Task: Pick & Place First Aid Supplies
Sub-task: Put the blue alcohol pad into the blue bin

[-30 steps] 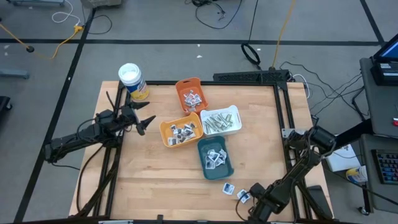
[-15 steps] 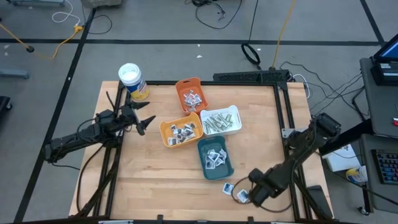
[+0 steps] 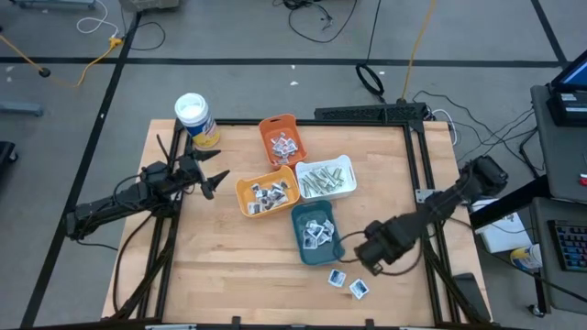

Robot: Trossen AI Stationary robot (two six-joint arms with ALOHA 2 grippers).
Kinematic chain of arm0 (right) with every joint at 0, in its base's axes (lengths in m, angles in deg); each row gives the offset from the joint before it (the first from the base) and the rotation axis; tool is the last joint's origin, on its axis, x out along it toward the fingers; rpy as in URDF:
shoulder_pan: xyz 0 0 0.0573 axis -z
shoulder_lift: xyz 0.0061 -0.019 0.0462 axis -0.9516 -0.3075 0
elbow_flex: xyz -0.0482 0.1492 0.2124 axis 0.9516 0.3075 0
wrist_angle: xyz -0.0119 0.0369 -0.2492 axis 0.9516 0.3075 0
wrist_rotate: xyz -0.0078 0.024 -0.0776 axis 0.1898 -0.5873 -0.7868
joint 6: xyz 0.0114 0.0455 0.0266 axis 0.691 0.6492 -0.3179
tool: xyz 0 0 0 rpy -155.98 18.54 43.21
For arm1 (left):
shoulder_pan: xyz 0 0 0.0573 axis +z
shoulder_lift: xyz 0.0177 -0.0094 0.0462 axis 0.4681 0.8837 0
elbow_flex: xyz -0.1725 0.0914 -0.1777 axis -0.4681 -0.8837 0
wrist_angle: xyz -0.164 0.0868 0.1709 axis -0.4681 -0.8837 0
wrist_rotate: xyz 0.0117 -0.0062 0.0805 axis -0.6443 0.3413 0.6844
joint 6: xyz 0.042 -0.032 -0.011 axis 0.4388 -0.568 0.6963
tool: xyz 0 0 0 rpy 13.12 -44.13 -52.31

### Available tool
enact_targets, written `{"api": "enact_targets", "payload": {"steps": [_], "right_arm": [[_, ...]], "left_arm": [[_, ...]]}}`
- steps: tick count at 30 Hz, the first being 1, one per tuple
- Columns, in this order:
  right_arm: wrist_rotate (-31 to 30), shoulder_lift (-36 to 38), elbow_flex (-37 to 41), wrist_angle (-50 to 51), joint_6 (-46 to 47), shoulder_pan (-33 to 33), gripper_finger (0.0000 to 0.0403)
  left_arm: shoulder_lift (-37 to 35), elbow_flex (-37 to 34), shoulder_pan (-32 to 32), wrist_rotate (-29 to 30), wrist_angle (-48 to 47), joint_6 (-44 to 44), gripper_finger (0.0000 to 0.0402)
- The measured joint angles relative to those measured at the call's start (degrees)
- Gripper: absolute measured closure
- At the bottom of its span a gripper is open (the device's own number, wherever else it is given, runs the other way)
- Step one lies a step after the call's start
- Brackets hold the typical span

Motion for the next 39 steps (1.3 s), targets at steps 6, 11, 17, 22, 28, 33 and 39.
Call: {"api": "enact_targets", "payload": {"steps": [6, 11, 17, 22, 28, 33, 39], "right_arm": [[-1.57, -5.04, -5.87, 0.8, -10.76, 7.93, 0.0401], [-3.05, -11.1, -14.37, 2.15, -20.57, 13.76, 0.0402], [-3.85, -19.92, -27.27, 4.78, -31.48, 20.23, 0.0402], [-4.92, -26.61, -39.06, 6.97, -37.38, 23.95, 0.0402], [-5.03, -31.51, -48.13, 7.62, -39.46, 26.36, 0.0403], [-8.94, -34.49, -48.28, 5.77, -40.12, 26.69, 0.0402], [-13.77, -37.23, -46.52, 2.87, -40.17, 26.58, 0.0397]], "left_arm": [[0.0, 0.0, 0.02, 0.0, 0.0, 0.0, 0.0023], [0.0, 0.01, 0.02, 0.0, -0.01, 0.0, 0.0023], [0.0, 0.0, 0.01, 0.0, -0.02, 0.0, 0.0023], [0.0, 0.0, 0.02, 0.0, -0.02, 0.0, 0.0023], [0.0, 0.0, 0.01, 0.0, -0.02, 0.0, 0.0023], [0.0, 0.0, 0.01, 0.0, 0.0, 0.0, 0.0023], [0.0, 0.0, 0.0, 0.0, -0.02, 0.0, 0.0023]]}}
